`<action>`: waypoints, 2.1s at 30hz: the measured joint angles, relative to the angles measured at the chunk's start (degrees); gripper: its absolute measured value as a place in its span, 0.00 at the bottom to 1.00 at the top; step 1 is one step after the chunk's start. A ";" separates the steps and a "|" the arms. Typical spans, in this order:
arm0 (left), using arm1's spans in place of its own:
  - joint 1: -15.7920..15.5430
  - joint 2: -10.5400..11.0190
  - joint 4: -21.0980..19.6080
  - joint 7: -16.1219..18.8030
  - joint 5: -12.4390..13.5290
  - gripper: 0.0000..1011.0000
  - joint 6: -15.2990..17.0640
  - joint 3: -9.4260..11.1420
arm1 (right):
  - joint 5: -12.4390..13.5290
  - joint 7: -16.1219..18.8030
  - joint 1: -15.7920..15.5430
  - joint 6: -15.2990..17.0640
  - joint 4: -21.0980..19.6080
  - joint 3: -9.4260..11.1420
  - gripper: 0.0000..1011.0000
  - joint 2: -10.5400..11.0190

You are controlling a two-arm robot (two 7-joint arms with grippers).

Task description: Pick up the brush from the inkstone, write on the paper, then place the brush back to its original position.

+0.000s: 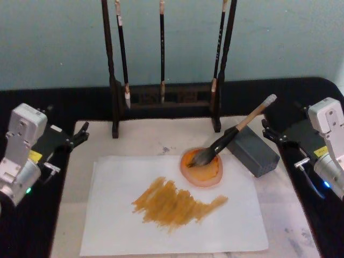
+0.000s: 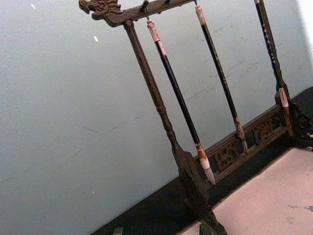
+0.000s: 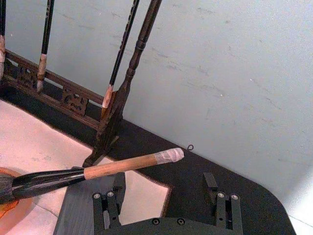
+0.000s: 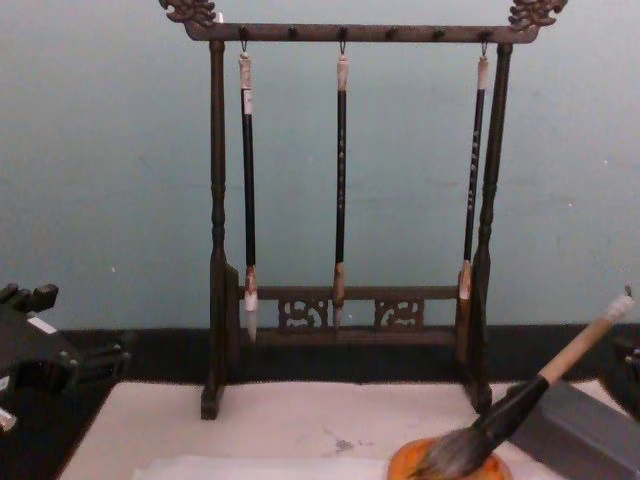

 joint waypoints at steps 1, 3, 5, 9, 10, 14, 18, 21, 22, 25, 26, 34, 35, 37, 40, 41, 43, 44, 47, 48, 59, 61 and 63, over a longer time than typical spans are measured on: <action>0.00 0.00 0.00 0.00 0.00 1.00 0.00 0.00 | 0.00 0.00 0.00 0.00 0.00 0.00 0.99 0.00; 0.00 0.00 0.00 0.00 0.00 1.00 0.00 0.00 | 0.00 0.00 0.00 0.00 0.00 0.00 0.99 0.00; 0.00 0.00 0.00 0.00 0.00 1.00 0.00 0.00 | 0.00 0.00 0.00 0.00 0.00 0.00 0.99 0.00; 0.00 0.00 0.00 0.00 0.00 1.00 0.00 0.00 | 0.00 0.00 0.00 0.00 0.00 0.00 0.99 0.00; 0.00 0.00 0.00 0.00 0.00 1.00 0.00 0.00 | 0.00 0.00 0.00 0.00 0.00 0.00 0.99 0.00; 0.00 0.00 0.00 0.00 0.00 1.00 0.00 0.00 | 0.00 0.00 0.00 0.00 0.00 0.00 0.99 0.00; 0.00 0.00 0.00 0.00 0.00 1.00 0.00 0.00 | 0.00 0.00 0.00 0.00 0.00 0.00 0.99 0.00; 0.00 0.00 0.00 0.00 0.00 1.00 0.00 0.00 | 0.00 0.00 0.00 0.00 0.00 0.00 0.99 0.00; 0.00 0.00 0.00 0.00 0.00 1.00 0.00 0.00 | 0.00 0.00 0.00 0.00 0.00 0.00 0.99 0.00; 0.00 0.00 0.00 0.00 0.00 1.00 0.00 0.00 | 0.00 0.00 0.00 0.00 0.00 0.00 0.99 0.00; 0.00 0.00 0.00 0.00 0.00 1.00 0.00 0.00 | 0.00 0.00 0.00 0.00 0.00 0.00 0.99 0.00; 0.00 0.00 0.00 0.00 0.00 1.00 0.00 0.00 | 0.00 0.00 0.00 0.00 0.00 0.00 0.99 0.00; 0.00 0.00 0.00 0.00 0.00 1.00 0.00 0.00 | 0.00 0.00 0.00 0.00 0.00 0.00 0.99 0.00; 0.00 0.00 0.00 0.00 0.00 1.00 0.00 0.00 | 0.00 0.00 0.00 0.00 0.00 0.00 0.99 0.00; 0.00 0.00 0.00 0.00 0.00 1.00 0.00 0.00 | 0.00 0.00 0.00 0.00 0.00 0.00 0.99 0.00; 0.00 0.00 0.00 0.00 0.00 1.00 0.00 0.00 | 0.00 0.00 0.00 0.00 0.00 0.00 0.99 0.00; 0.00 0.00 0.00 0.00 0.00 1.00 0.00 0.00 | 0.00 0.00 0.00 0.00 0.00 0.00 0.99 0.00; 0.00 0.00 0.00 0.00 0.00 1.00 0.00 0.00 | 0.00 0.00 0.00 0.00 0.00 0.00 0.99 0.00; 0.00 0.00 0.00 0.00 0.00 1.00 0.00 0.00 | 0.00 0.00 0.00 0.00 0.00 0.00 0.99 0.00; 0.00 0.00 0.00 0.00 0.00 1.00 0.00 0.00 | 0.00 0.00 0.00 0.00 0.00 0.00 0.99 0.00; 0.00 0.00 0.00 0.00 0.00 1.00 0.00 0.00 | 0.00 0.00 0.00 0.00 0.00 0.00 0.99 0.00; 0.00 0.00 0.00 0.00 0.00 1.00 0.00 0.00 | 0.00 0.00 0.00 0.00 0.00 0.00 0.99 0.00; 0.00 0.00 0.00 0.00 0.00 1.00 0.00 0.00 | 0.00 0.00 0.00 0.00 0.00 0.00 0.99 0.00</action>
